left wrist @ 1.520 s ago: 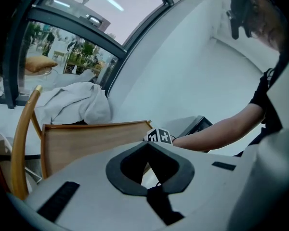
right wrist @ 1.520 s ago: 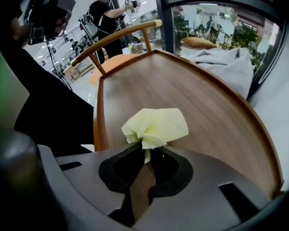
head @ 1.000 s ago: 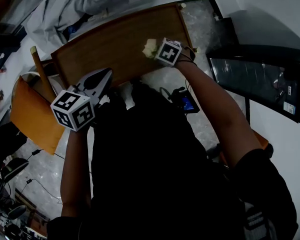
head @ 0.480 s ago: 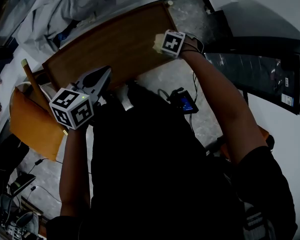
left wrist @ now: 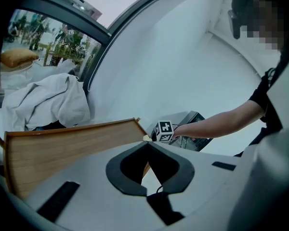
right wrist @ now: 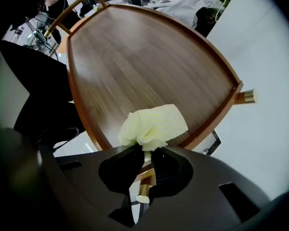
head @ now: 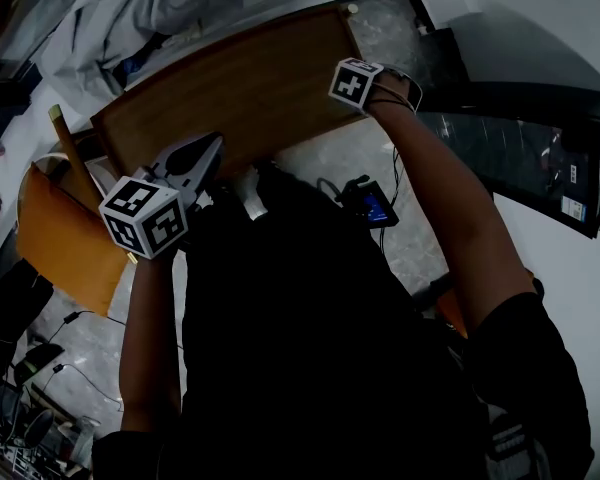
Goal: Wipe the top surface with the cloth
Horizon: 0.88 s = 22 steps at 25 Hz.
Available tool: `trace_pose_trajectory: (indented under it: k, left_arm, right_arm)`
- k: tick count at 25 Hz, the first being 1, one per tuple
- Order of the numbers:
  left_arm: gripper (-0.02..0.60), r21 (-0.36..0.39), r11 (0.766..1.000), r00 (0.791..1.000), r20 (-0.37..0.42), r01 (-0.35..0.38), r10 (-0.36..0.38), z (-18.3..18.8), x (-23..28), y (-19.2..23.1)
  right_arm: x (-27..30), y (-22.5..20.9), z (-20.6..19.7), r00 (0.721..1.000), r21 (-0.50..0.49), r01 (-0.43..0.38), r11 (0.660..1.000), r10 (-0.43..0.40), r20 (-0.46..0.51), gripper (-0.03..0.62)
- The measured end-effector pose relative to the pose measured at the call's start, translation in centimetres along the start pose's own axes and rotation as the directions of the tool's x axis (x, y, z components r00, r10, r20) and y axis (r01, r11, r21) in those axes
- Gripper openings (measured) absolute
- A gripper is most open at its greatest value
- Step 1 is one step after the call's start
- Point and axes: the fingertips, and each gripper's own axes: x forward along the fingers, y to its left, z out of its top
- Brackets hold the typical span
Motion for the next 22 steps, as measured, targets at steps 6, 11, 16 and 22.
trace_pose_trajectory:
  k: [6,11,16,22]
  left_arm:
    - [0.009,-0.007,1.000,0.999,0.040,-0.028,0.028,0.4,-2.6,0.8]
    - [0.009,-0.023,0.997,0.994,0.077,-0.075,0.077,-0.3,-6.8,2.3]
    - [0.009,-0.063,0.987,0.982,0.110,-0.145,0.152,-1.8,-12.4,4.6]
    - [0.009,-0.128,0.957,0.948,0.152,-0.261,0.279,-5.1,-21.2,7.6]
  right_arm:
    - [0.0,-0.9,-1.1,0.997,0.058,0.055,0.997,-0.052,-0.064,0.048]
    - [-2.1,1.3,2.3,0.998,0.075,0.041,0.996,-0.044,0.037,0.048]
    - [-7.4,14.1,17.6,0.915,-0.194,-0.129,0.972,0.192,0.355,0.048]
    - [-9.8,29.8,31.6,0.846,-0.517,-0.174,0.838,0.396,0.357,0.048]
